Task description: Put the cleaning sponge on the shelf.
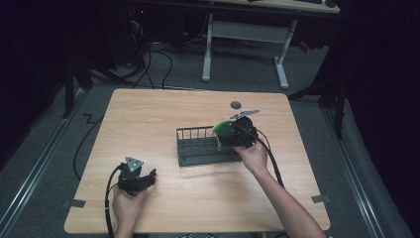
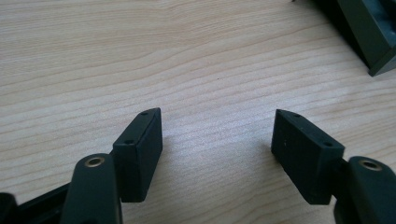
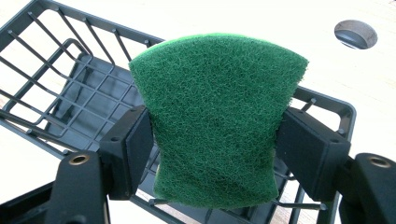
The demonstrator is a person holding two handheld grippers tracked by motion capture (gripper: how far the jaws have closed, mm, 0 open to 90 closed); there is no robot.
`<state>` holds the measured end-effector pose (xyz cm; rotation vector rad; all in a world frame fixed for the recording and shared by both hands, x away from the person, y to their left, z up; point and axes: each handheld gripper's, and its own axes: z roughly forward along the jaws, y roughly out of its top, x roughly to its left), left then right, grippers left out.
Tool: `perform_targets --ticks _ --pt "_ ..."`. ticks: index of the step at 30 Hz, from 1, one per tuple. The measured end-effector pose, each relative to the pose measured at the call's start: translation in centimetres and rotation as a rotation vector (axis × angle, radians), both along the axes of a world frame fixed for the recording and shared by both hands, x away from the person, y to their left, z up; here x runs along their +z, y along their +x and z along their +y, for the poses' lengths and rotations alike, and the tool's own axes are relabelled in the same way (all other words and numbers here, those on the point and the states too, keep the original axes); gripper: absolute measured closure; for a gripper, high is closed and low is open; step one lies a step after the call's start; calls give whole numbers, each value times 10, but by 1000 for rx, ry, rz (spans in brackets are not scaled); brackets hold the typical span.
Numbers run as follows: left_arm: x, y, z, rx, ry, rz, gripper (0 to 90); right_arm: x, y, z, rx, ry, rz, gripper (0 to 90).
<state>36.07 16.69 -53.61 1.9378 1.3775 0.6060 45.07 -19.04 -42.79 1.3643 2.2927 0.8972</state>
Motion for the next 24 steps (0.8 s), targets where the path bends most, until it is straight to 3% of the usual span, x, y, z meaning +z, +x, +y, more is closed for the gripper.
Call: perform_targets --ticks 4,8,24 --pt "0 0 0 0 0 0 343 0 -1 -1 0 5 1 293" --pt "0 0 0 0 0 0 343 -3 -3 -7 -12 46 -1 291" --pt "0 0 0 0 0 0 343 -3 -6 -9 11 59 -10 233"
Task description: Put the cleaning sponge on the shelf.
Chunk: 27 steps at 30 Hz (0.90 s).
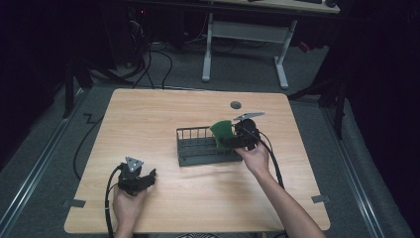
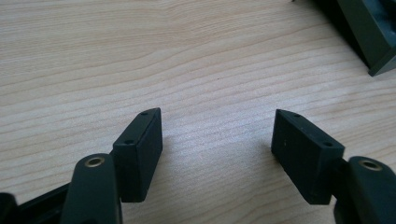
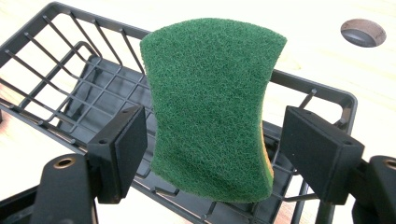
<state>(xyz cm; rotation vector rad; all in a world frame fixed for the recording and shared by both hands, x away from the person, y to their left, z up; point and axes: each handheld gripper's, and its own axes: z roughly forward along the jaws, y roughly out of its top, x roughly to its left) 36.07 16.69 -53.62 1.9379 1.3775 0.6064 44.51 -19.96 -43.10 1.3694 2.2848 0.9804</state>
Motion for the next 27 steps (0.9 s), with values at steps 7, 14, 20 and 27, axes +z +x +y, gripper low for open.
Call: perform_targets --ticks 7,14,20,27 --pt "0 0 0 0 0 0 343 10 -8 -10 1 24 -51 255" --pt "0 0 0 0 0 0 343 21 -17 -24 -12 34 -91 280" --pt "0 0 0 0 0 0 343 31 -23 -42 -35 69 -107 301" --pt "0 0 0 0 1 0 343 40 -31 -56 -46 88 -129 314"
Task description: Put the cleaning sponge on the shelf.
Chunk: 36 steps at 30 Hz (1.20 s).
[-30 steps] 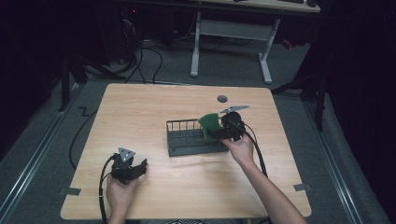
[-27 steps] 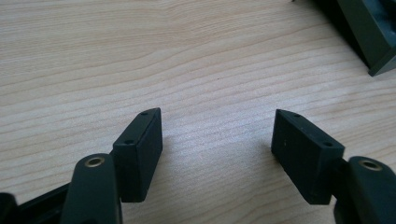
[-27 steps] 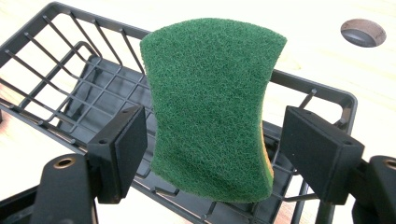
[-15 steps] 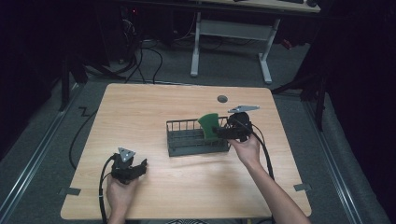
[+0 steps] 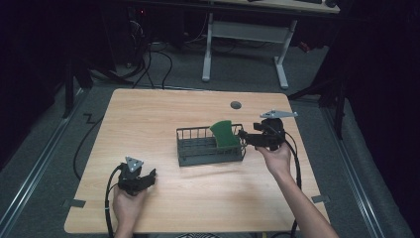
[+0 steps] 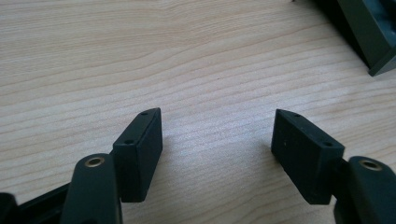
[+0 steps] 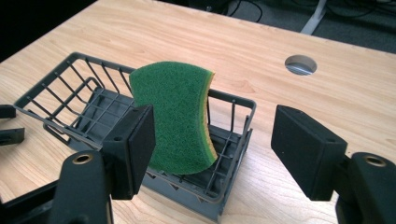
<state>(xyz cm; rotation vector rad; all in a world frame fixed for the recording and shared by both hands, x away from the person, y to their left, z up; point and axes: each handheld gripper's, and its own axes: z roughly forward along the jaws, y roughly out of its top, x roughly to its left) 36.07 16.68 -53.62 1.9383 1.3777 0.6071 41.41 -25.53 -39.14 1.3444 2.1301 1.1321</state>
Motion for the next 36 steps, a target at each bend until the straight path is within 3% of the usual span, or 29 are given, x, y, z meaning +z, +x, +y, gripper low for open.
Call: perform_targets --ticks 14,22,30,36 --pt "0 0 0 1 0 0 343 14 -20 -31 -29 29 -46 326" --pt "0 0 0 1 0 0 343 12 -30 -53 -61 52 -47 333" --pt "0 0 0 1 0 0 343 20 -44 -69 -73 71 -76 336" --pt "0 0 0 1 0 0 343 15 -55 -81 -89 86 -72 343"
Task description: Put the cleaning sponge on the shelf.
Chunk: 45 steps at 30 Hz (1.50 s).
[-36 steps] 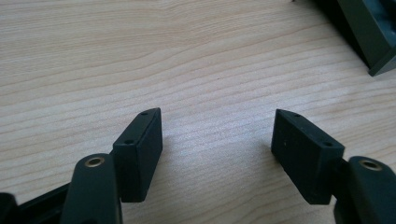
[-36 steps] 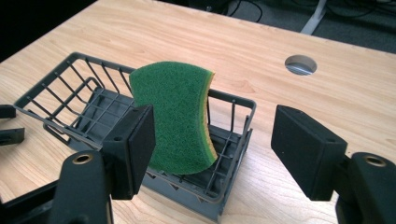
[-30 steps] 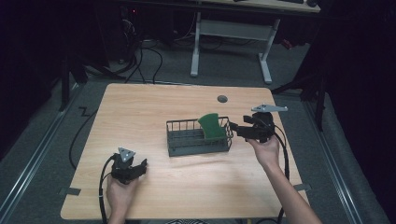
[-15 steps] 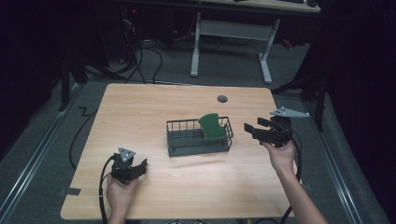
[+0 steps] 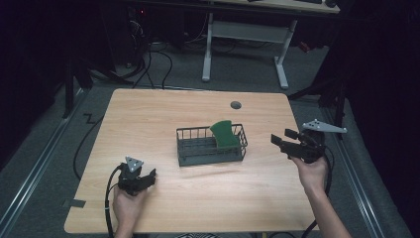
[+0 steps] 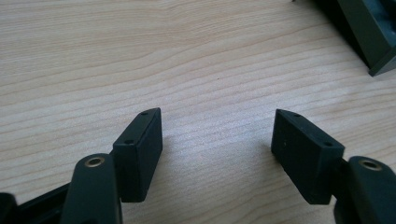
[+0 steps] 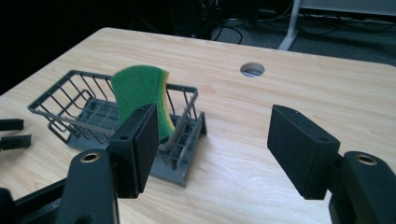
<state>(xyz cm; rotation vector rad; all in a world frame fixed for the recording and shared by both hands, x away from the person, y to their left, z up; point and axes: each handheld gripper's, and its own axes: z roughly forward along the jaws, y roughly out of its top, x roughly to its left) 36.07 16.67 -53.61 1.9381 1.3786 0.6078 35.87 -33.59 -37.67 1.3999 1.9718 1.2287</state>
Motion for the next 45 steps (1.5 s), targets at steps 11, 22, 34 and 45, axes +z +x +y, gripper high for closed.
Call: perform_targets --ticks 11,22,34,45 --pt "0 0 0 1 0 0 343 -10 -19 -26 -45 40 -4 350" --pt "0 0 0 1 0 0 343 -22 -30 -39 -71 57 4 351" --pt "0 0 0 1 0 0 343 -38 -38 -45 -83 66 17 351" --pt "0 0 0 2 1 0 343 -57 -43 -48 -100 65 37 351"
